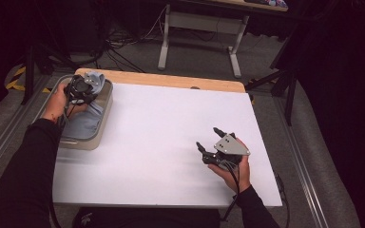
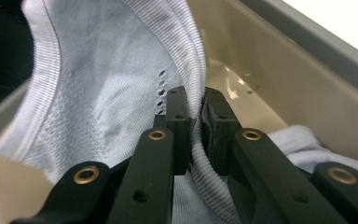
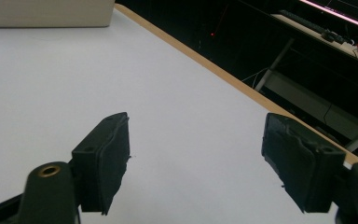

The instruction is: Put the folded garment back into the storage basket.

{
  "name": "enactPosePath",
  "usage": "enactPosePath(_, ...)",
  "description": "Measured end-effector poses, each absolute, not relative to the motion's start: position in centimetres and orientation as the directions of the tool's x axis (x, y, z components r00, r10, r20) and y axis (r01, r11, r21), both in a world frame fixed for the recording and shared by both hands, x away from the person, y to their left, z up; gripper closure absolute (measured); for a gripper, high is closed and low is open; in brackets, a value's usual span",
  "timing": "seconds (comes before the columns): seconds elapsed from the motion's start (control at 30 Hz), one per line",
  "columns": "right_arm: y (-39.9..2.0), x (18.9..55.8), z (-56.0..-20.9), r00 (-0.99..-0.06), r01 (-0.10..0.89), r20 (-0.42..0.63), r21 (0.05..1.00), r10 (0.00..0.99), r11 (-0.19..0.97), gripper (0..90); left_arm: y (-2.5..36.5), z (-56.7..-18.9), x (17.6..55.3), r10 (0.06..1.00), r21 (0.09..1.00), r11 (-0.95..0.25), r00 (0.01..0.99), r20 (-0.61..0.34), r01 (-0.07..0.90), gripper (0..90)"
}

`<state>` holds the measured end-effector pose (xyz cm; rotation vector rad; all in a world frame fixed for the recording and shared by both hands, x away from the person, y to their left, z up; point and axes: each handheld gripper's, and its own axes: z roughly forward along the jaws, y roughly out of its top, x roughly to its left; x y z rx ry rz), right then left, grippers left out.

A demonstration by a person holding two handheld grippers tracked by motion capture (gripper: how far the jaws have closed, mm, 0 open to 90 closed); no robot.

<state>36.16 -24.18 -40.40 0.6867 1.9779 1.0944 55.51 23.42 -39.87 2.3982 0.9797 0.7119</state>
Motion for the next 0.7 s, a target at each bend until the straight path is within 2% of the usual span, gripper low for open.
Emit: enactPosePath(0.7,-23.9,36.5,-41.0,-0.586,0.114,-0.365,0.847,0.724,0.519,23.7,22.6,-42.3,55.6,0.7,0.503,-0.693,0.649,0.299,0.517,82.2)
